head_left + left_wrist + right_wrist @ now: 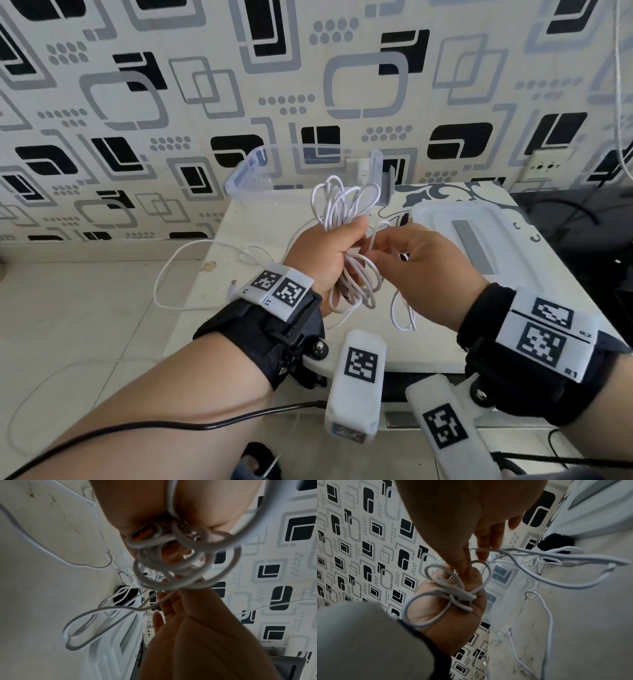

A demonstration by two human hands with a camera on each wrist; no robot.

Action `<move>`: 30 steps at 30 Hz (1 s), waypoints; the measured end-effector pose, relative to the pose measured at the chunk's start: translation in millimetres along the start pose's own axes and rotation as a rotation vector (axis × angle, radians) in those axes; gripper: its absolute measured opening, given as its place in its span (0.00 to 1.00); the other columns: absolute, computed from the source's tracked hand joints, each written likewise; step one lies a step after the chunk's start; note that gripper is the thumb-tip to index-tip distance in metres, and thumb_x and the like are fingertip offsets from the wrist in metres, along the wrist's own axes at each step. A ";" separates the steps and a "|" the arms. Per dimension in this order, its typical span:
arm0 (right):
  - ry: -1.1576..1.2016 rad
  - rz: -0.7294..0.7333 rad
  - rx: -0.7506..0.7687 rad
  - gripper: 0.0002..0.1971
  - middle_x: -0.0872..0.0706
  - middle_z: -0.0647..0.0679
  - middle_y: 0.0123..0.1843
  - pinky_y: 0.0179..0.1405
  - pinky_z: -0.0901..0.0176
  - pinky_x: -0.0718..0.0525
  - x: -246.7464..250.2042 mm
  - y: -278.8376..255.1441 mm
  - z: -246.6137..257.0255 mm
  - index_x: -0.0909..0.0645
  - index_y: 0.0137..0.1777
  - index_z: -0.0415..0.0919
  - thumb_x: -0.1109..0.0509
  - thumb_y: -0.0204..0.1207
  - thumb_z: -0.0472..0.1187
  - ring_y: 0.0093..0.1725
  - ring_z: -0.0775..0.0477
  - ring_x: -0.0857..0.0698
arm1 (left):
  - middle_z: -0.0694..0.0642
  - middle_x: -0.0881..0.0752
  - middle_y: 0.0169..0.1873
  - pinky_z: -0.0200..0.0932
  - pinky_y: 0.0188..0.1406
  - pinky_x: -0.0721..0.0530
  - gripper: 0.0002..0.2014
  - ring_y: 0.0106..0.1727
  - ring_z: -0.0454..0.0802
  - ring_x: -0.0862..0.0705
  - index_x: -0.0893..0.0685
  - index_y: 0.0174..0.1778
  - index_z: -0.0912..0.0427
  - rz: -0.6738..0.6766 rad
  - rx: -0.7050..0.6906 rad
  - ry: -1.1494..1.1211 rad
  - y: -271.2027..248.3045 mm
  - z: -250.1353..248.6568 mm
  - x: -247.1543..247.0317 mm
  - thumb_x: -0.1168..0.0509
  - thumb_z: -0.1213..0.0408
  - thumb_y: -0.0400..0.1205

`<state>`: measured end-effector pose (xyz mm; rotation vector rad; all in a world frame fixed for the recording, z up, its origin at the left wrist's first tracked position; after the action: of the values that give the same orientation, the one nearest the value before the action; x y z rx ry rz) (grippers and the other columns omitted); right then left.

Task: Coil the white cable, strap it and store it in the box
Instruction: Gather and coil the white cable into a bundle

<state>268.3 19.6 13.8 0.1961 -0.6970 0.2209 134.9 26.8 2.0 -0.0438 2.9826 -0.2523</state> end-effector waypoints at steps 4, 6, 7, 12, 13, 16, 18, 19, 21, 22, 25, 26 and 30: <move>-0.016 -0.001 0.018 0.13 0.19 0.52 0.41 0.53 0.46 0.21 1.2 -0.6 2.2 0.14 0.42 0.53 0.38 0.71 0.57 0.45 0.48 0.20 | 0.73 0.15 0.41 0.69 0.54 0.21 0.20 0.46 0.69 0.18 0.12 0.38 0.63 0.082 -0.016 -0.016 -5.9 -1.9 -5.5 0.25 0.48 0.65; -0.034 -0.007 0.052 0.19 0.19 0.50 0.41 0.55 0.40 0.23 0.1 -2.8 4.7 0.15 0.42 0.56 0.44 0.67 0.63 0.48 0.45 0.21 | 0.76 0.18 0.46 0.68 0.51 0.25 0.21 0.46 0.71 0.21 0.11 0.37 0.62 0.131 -0.006 -0.035 -10.5 -2.9 -8.6 0.24 0.47 0.60; -0.040 -0.003 0.063 0.21 0.19 0.50 0.41 0.56 0.38 0.24 -0.8 -3.5 5.3 0.15 0.42 0.58 0.46 0.66 0.65 0.49 0.43 0.22 | 0.76 0.18 0.46 0.65 0.48 0.24 0.22 0.45 0.70 0.21 0.11 0.38 0.63 0.129 0.006 -0.028 -9.3 -1.4 -8.1 0.24 0.48 0.58; -0.067 0.038 0.089 0.20 0.22 0.57 0.41 0.60 0.38 0.26 -2.6 -2.9 3.4 0.15 0.48 0.61 0.46 0.66 0.62 0.53 0.43 0.24 | 0.64 0.15 0.30 0.38 0.21 0.21 0.08 0.21 0.53 0.19 0.11 0.28 0.59 0.104 0.027 -0.038 -1.6 1.9 0.7 0.26 0.57 0.66; -0.064 0.037 0.098 0.20 0.22 0.57 0.41 0.60 0.38 0.26 -2.7 -3.5 4.0 0.15 0.49 0.62 0.45 0.66 0.62 0.53 0.44 0.24 | 0.64 0.15 0.29 0.39 0.23 0.20 0.08 0.22 0.55 0.18 0.11 0.27 0.58 0.086 0.020 -0.035 -0.2 1.7 2.8 0.26 0.57 0.67; -0.025 -0.002 0.105 0.20 0.20 0.54 0.41 0.59 0.40 0.25 -2.1 -5.6 4.5 0.15 0.50 0.62 0.43 0.64 0.63 0.50 0.47 0.24 | 0.73 0.15 0.39 0.58 0.42 0.17 0.16 0.38 0.65 0.16 0.11 0.35 0.62 0.056 -0.019 -0.015 0.8 0.1 4.8 0.25 0.52 0.62; -0.031 -0.044 0.107 0.13 0.19 0.54 0.40 0.59 0.41 0.25 -1.3 -5.6 1.4 0.17 0.44 0.63 0.40 0.64 0.62 0.49 0.48 0.23 | 0.68 0.14 0.36 0.56 0.42 0.18 0.13 0.34 0.61 0.15 0.10 0.34 0.60 0.042 -0.030 -0.005 0.3 -2.5 6.3 0.26 0.53 0.65; -0.054 -0.054 0.102 0.06 0.20 0.54 0.40 0.58 0.41 0.24 -0.7 -4.5 -0.1 0.20 0.40 0.65 0.37 0.66 0.59 0.49 0.47 0.23 | 0.60 0.13 0.31 0.50 0.38 0.19 0.09 0.29 0.55 0.16 0.10 0.29 0.57 0.026 -0.035 -0.010 0.7 -3.1 7.9 0.27 0.56 0.70; -0.097 -0.036 0.085 0.06 0.19 0.53 0.41 0.57 0.41 0.23 0.9 -2.0 -6.8 0.25 0.32 0.65 0.33 0.68 0.55 0.49 0.46 0.22 | 0.53 0.15 0.28 0.44 0.35 0.22 0.15 0.23 0.46 0.18 0.11 0.23 0.54 -0.005 -0.034 -0.036 3.2 -1.3 11.5 0.32 0.60 0.77; -0.097 -0.004 0.064 0.08 0.19 0.53 0.41 0.56 0.42 0.22 1.3 -1.4 -8.8 0.26 0.30 0.65 0.32 0.69 0.54 0.49 0.46 0.21 | 0.53 0.15 0.29 0.46 0.37 0.22 0.18 0.24 0.46 0.18 0.11 0.22 0.53 -0.017 -0.036 -0.041 3.6 -0.4 12.0 0.34 0.61 0.79; -0.067 0.036 0.055 0.08 0.20 0.55 0.43 0.55 0.49 0.22 0.8 0.8 -11.4 0.23 0.29 0.63 0.31 0.69 0.53 0.51 0.48 0.21 | 0.52 0.13 0.26 0.53 0.45 0.20 0.21 0.28 0.49 0.15 0.11 0.21 0.54 -0.044 -0.025 -0.103 2.6 0.1 11.1 0.36 0.64 0.81; -0.049 0.035 0.069 0.08 0.20 0.56 0.43 0.55 0.52 0.23 0.5 1.4 -12.1 0.22 0.30 0.62 0.30 0.69 0.52 0.52 0.49 0.22 | 0.51 0.12 0.25 0.53 0.46 0.19 0.22 0.27 0.49 0.14 0.11 0.21 0.54 -0.050 -0.024 -0.108 2.4 0.3 10.9 0.37 0.64 0.82; 0.003 0.070 0.093 0.04 0.21 0.59 0.44 0.50 0.65 0.30 1.3 1.4 -9.1 0.19 0.34 0.59 0.28 0.69 0.49 0.52 0.52 0.24 | 0.53 0.15 0.20 0.49 0.40 0.21 0.18 0.21 0.48 0.16 0.19 0.25 0.60 -0.089 -0.022 -0.142 -0.6 -2.0 10.1 0.37 0.63 0.82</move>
<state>274.5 23.4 8.0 0.2607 -0.6916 0.3204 124.6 26.1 2.5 -0.1886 2.8452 -0.2170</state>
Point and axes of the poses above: each hand's wrist, its own y-axis towards the middle knuckle, its own x-axis out of the back of the hand, z = x × y, the point moved 1 cm from there along y, towards the middle knuckle
